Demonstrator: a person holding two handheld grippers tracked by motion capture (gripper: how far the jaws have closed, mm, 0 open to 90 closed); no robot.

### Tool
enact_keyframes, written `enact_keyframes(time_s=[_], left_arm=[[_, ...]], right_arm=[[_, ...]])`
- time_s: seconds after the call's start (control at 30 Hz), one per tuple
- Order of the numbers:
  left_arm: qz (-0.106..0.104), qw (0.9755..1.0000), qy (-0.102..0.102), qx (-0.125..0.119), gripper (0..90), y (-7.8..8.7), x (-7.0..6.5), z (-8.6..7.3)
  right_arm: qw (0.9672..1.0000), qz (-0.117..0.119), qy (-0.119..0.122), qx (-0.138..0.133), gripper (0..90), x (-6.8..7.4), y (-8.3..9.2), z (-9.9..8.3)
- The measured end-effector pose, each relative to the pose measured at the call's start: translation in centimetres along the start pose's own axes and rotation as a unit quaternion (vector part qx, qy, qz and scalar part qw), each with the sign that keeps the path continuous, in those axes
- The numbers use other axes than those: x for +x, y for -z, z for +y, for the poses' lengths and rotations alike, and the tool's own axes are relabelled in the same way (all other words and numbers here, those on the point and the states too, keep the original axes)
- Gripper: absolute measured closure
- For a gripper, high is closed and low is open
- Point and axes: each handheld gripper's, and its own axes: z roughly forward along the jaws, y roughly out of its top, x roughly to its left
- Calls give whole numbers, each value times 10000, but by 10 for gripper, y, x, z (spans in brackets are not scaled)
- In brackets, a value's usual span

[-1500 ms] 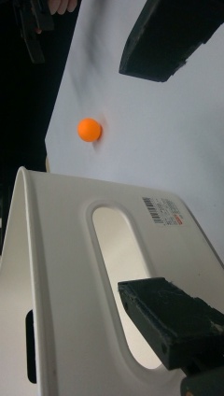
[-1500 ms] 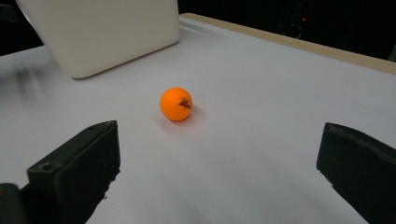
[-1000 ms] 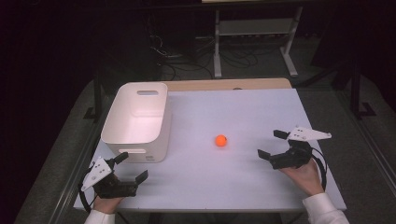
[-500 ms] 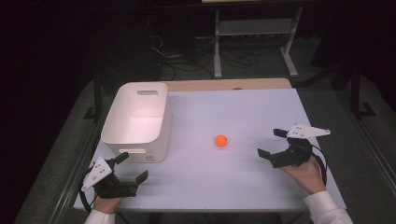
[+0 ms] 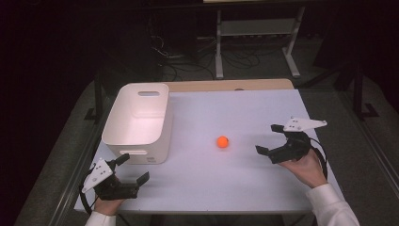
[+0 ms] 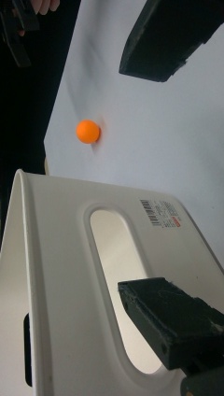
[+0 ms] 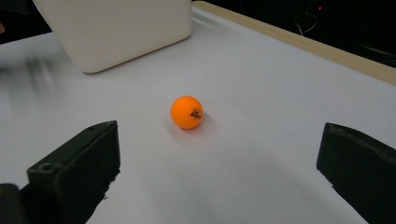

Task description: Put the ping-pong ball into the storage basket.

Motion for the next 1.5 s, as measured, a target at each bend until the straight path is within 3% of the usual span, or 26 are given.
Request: enact_keyframes(time_s=[0.7,1.4,1.5], left_arm=[[1,10000,-7,11,0,0,0,0],[-1,10000,10,-14,0,0,0,0],[-4,10000,10,-21,0,0,0,0]], right_arm=[[9988,289,161,347,0,0,-16,25],[9954,612,275,684,0,5,-40,42],[9949,611,380,707,0,6,-42,43]])
